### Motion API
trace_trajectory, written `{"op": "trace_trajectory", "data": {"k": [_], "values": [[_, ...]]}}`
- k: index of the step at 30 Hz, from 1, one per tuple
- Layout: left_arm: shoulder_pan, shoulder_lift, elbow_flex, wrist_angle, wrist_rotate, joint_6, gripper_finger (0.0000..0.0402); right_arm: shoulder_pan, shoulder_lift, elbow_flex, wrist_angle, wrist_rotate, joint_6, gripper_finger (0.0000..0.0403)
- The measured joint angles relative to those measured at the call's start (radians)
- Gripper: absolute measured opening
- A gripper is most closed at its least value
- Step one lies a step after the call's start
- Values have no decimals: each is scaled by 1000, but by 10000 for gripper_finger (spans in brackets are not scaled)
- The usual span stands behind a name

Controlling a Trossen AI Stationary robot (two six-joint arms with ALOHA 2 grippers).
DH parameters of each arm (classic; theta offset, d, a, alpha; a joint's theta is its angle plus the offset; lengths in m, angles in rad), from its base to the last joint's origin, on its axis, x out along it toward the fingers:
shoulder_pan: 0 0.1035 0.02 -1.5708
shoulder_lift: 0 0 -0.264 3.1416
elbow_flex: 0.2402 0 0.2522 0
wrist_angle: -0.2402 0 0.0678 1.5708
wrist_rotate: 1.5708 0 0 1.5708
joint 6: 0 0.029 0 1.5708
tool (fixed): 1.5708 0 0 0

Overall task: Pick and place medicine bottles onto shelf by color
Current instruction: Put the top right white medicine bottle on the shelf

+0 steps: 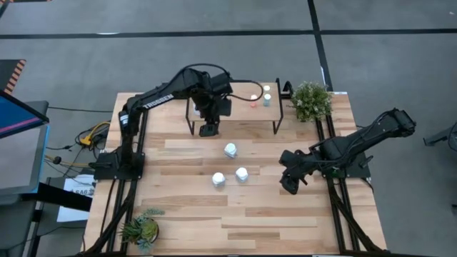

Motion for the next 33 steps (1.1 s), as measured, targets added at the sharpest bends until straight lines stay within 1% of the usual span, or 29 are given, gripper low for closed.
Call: {"op": "trace_trajectory", "data": {"k": [5, 11, 16, 18, 20, 22, 25, 29, 33], "values": [[-46, -135, -189, 2, -5, -96, 240, -43, 63, 0, 112, 37, -63, 218], [-148, -307, -455, 71, -80, -243, 240, -133, 146, 0, 227, 44, -187, 218], [-231, -469, -670, 186, -145, -366, 240, -182, 163, 0, 367, 25, -365, 218], [-256, -538, -750, 240, -153, -427, 240, -193, 163, 1, 424, 20, -405, 218], [-278, -600, -823, 295, -162, -484, 240, -199, 163, 1, 442, 12, -444, 220], [-301, -663, -886, 338, -183, -538, 240, -212, 164, 1, 450, -17, -468, 226], [-326, -739, -957, 379, -227, -595, 240, -227, 164, 1, 445, -51, -454, 244], [-350, -802, -1006, 391, -299, -655, 240, -241, 164, 1, 451, -69, -452, 273], [-361, -837, -1038, 422, -353, -671, 240, -256, 164, 40, 474, -61, -554, 299]]}}
